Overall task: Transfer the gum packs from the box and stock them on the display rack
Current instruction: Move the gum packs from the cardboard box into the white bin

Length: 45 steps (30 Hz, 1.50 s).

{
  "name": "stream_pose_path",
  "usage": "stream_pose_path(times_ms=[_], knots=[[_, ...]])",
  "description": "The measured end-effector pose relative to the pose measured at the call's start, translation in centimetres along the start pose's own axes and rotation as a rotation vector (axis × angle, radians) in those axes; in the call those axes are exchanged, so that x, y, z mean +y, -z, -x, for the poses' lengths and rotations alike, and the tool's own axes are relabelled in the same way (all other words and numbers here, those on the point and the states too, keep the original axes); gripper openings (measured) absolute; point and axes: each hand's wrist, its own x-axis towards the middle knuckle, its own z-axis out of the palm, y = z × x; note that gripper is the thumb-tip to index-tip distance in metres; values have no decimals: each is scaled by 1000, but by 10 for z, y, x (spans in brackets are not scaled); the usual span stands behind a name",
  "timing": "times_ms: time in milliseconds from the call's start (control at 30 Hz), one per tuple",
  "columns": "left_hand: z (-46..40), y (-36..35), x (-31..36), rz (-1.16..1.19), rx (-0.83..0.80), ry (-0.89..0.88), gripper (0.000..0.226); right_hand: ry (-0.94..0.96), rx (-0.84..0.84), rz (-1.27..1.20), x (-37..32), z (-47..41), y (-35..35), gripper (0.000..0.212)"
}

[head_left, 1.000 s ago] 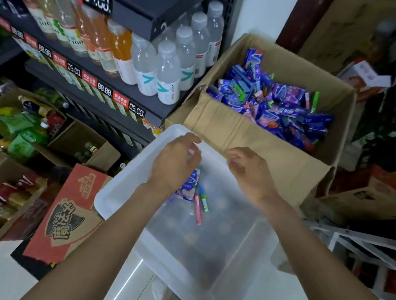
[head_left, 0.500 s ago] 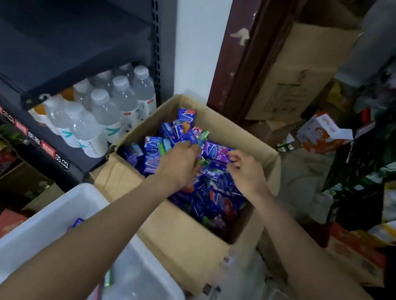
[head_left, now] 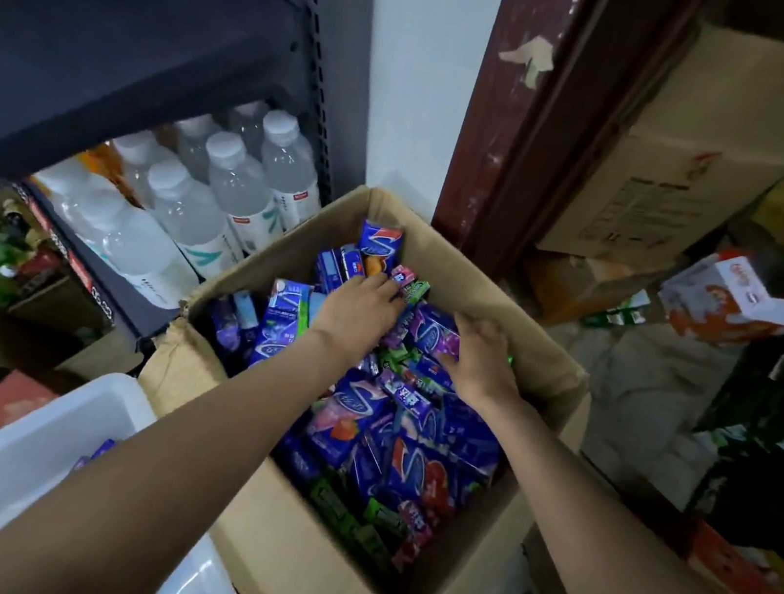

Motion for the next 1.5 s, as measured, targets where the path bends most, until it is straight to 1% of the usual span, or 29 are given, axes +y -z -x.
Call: stream_pose_path(times_ms=[100, 167, 233, 300, 367, 467, 567, 667, 733, 767, 833, 900, 967, 1033, 1167, 1233, 1300, 1400, 1500], knots=[[-3, -5, -4, -16, 47, -38, 45, -5, 77, 49, 0, 2, 1, 32], [-2, -7, -7, 119, 125, -23, 40, -33, 94, 3, -2, 3, 5, 29], [4, -6, -5, 439, 257, 34, 38, -50, 79, -81, -3, 5, 8, 28], [15, 1, 0, 829, 390, 163, 34, -77, 62, -240, -4, 12, 14, 29], [31, 13, 5, 1172, 433, 307, 29, -122, 64, -467, -8, 25, 22, 27], [57, 23, 7, 1472, 428, 470, 21, -162, 53, -826, -24, 51, 34, 15], [89, 27, 0, 1655, 467, 550, 18, -107, 10, -1024, -49, 77, 43, 19], [130, 25, -18, 1663, 526, 631, 19, -11, -49, -1187, -86, 107, 46, 31], [163, 17, -33, 1698, 535, 692, 12, 48, -76, -1222, -113, 127, 37, 43], [180, 11, -42, 1725, 526, 728, 11, 79, -87, -1226, -127, 137, 29, 49], [216, -4, -57, 1789, 488, 773, 19, 144, -77, -1211, -155, 156, 7, 58], [254, -18, -69, 1760, 444, 767, 25, 170, -60, -1187, -180, 177, -22, 62], [291, -38, -80, 1697, 377, 749, 19, 139, -31, -1150, -202, 199, -55, 63], [323, -58, -87, 1625, 288, 719, 18, 76, -4, -1107, -217, 222, -91, 60], [361, -102, -85, 1379, 107, 616, 33, -135, -5, -935, -225, 254, -153, 45], [368, -121, -79, 1299, 65, 568, 35, -190, 7, -804, -226, 263, -175, 40], [365, -139, -71, 1289, 43, 521, 35, -203, 31, -685, -226, 269, -191, 37], [354, -158, -61, 1232, 11, 446, 36, -211, 70, -596, -221, 272, -207, 37], [342, -171, -56, 1091, -20, 327, 40, -211, 78, -499, -216, 272, -216, 40]])
